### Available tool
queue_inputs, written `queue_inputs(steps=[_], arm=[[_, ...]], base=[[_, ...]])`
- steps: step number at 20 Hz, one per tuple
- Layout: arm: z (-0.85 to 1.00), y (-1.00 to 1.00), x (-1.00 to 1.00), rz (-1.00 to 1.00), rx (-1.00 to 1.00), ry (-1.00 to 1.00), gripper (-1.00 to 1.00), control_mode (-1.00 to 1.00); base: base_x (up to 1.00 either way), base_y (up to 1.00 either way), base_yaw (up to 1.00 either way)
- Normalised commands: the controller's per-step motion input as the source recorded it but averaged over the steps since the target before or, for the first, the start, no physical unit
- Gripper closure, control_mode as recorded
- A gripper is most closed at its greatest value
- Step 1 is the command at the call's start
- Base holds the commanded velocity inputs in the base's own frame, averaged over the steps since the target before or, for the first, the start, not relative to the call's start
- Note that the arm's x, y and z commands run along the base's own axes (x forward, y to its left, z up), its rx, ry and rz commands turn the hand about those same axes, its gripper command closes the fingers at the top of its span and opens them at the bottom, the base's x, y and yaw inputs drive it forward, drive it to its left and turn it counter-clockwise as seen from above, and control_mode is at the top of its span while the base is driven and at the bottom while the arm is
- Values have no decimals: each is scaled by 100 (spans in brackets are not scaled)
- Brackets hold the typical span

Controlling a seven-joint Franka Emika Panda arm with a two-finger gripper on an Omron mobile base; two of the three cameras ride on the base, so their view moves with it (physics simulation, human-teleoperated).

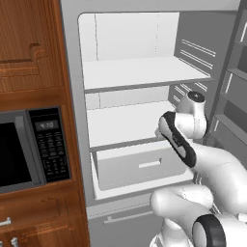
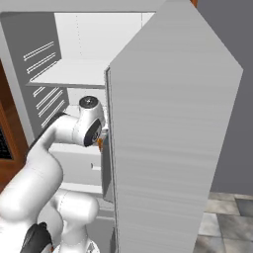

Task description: Take the cheese, fish, and garlic from the fridge and place them on the plate on the dining counter to create an appetizer plate.

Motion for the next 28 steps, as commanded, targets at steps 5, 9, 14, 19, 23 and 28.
queue_inputs(steps=[5, 9, 14, 19, 23, 28], arm=[[58, -4, -100, 0, 0, 0, 100, -100], [13, 0, -50, 0, 0, 0, 100, 100], [0, 0, 0, 0, 0, 0, 100, 100], [0, 0, 0, 0, 0, 0, 100, 100], [0, 0, 0, 0, 0, 0, 100, 100], [0, 0, 0, 0, 0, 0, 100, 100]], base=[[0, 0, 0], [-50, 0, 0], [-100, 0, 9], [-100, 0, 27], [-100, 0, 36], [-100, 0, 48]])
